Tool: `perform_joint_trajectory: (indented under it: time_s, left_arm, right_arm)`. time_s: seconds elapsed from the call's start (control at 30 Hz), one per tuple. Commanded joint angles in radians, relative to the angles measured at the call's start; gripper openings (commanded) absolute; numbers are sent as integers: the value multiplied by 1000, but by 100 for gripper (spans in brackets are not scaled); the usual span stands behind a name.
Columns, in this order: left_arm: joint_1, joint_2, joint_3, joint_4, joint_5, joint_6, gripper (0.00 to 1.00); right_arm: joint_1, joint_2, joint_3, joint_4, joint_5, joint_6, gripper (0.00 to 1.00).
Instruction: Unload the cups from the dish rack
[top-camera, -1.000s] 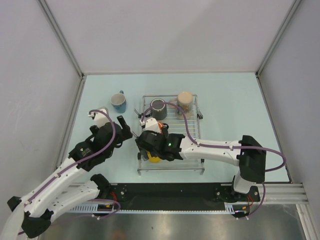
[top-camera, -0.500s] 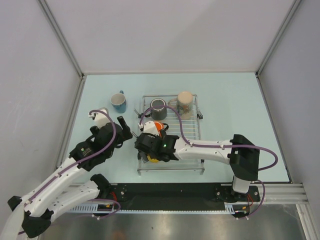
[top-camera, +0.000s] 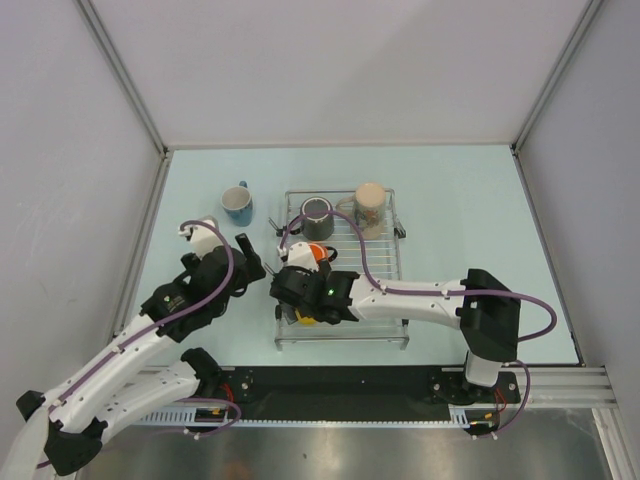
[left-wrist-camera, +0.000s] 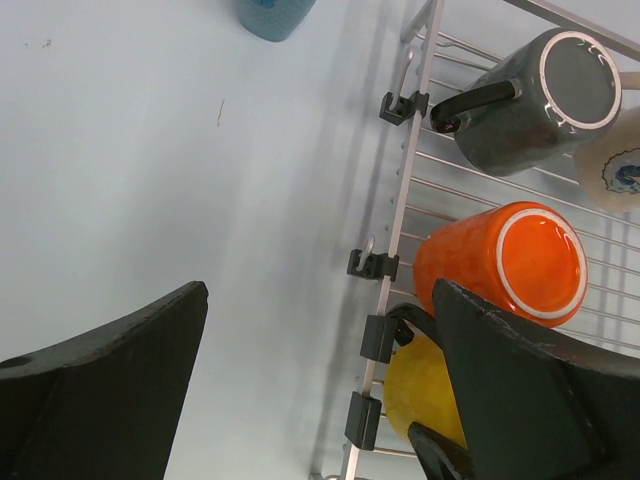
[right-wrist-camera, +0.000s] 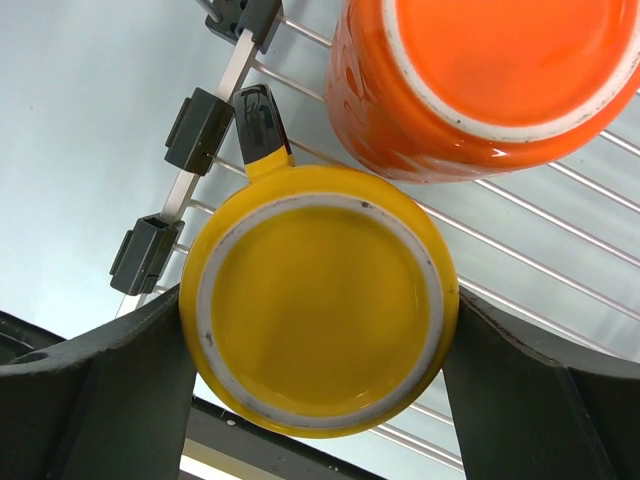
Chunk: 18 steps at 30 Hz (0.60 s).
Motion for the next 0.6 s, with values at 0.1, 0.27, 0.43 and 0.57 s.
perform_joint_trajectory:
  time_s: [0.1, 0.27, 0.43, 0.57]
  left_arm:
    - [-5, 5, -6, 19, 1, -24, 100]
    - [-5, 13, -3, 25, -3, -17, 100]
    - [-5, 30, 8, 45, 1, -11, 100]
    - [-5, 56, 17, 57, 14, -9, 100]
  right_arm:
    - [-3, -63, -28, -18, 77, 47, 0]
    - [-3, -147, -24, -41, 128, 36, 0]
    - [-13, -224, 5, -72, 151, 8, 0]
    - [-21, -284, 23, -93, 172, -4, 0]
